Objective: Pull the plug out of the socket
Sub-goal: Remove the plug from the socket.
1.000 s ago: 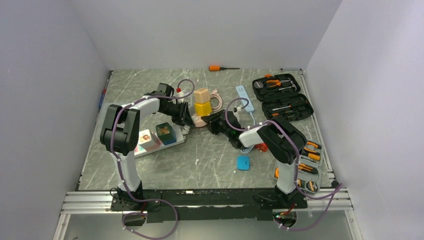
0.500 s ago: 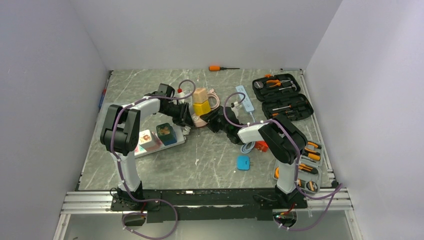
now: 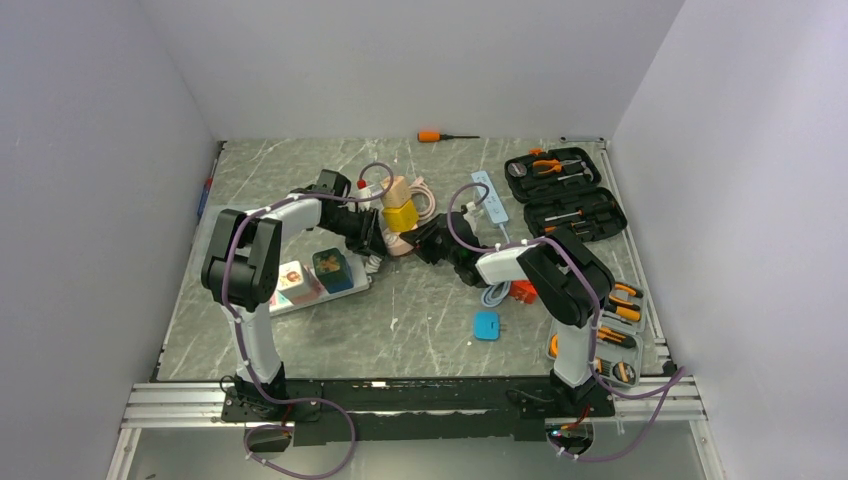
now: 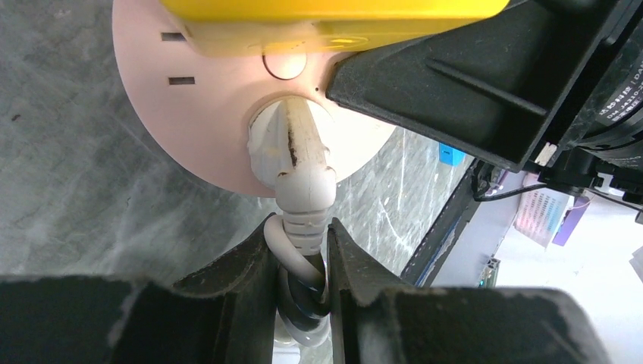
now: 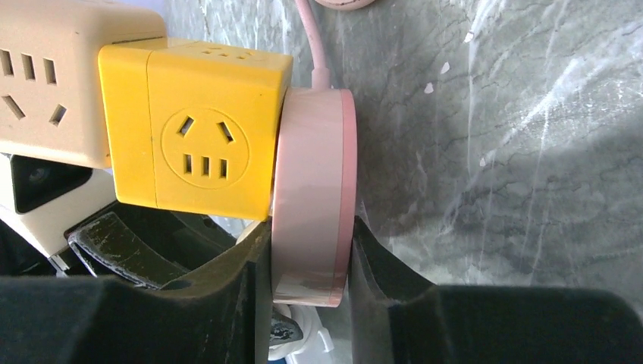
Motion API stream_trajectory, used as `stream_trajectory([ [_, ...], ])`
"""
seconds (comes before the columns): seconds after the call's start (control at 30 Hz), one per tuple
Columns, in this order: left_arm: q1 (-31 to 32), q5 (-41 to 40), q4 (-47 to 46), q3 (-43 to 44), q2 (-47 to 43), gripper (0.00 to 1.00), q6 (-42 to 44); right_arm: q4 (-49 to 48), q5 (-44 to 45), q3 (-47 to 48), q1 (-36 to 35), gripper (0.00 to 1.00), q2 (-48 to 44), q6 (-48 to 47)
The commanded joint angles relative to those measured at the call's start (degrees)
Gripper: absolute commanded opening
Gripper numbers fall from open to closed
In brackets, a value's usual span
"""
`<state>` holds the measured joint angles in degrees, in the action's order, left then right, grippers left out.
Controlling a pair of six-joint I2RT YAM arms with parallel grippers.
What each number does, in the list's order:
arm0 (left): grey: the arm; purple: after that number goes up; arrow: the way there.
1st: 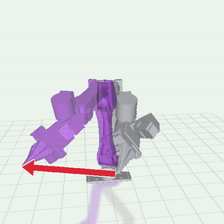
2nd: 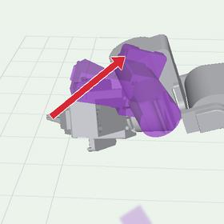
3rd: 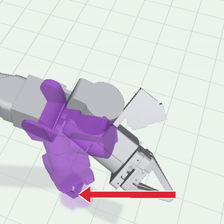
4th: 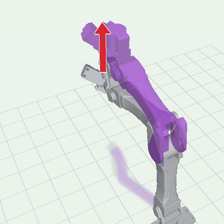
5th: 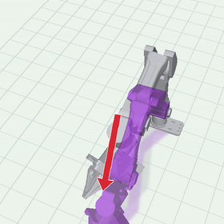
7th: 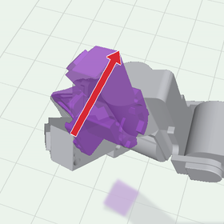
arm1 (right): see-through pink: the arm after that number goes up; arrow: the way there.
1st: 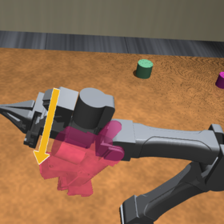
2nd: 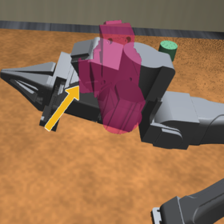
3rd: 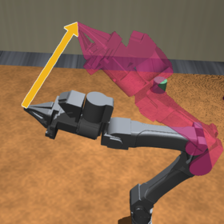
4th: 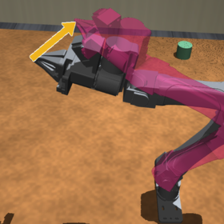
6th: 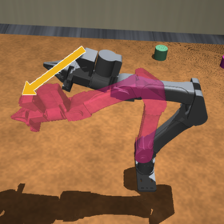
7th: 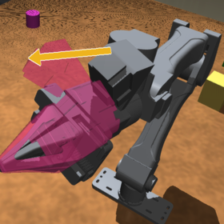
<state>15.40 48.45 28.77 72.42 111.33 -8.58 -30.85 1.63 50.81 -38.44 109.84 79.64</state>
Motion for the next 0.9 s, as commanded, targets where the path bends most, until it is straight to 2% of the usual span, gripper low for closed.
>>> stream_trajectory([
  [0.0,0.3,6.2,2.0,1.3,-5.3,0.00,1.4,-2.8,1.1,0.4,-0.2,0.00,-1.5,-4.3],
  [0.23,-2.2,7.6,-0.3,1.0,-9.3,0.00,1.6,-2.7,3.8,-4.1,-0.5,0.00,-5.5,-7.9],
  [0.67,-4.2,20.0,-8.9,-3.5,-18.4,0.00,-1.1,-2.7,5.8,-6.5,-0.5,0.00,-5.9,-6.7],
  [0.87,-4.2,23.8,-18.8,-7.1,-20.5,0.00,-7.8,-0.7,7.6,-6.9,-0.5,0.00,-6.7,-6.2],
])
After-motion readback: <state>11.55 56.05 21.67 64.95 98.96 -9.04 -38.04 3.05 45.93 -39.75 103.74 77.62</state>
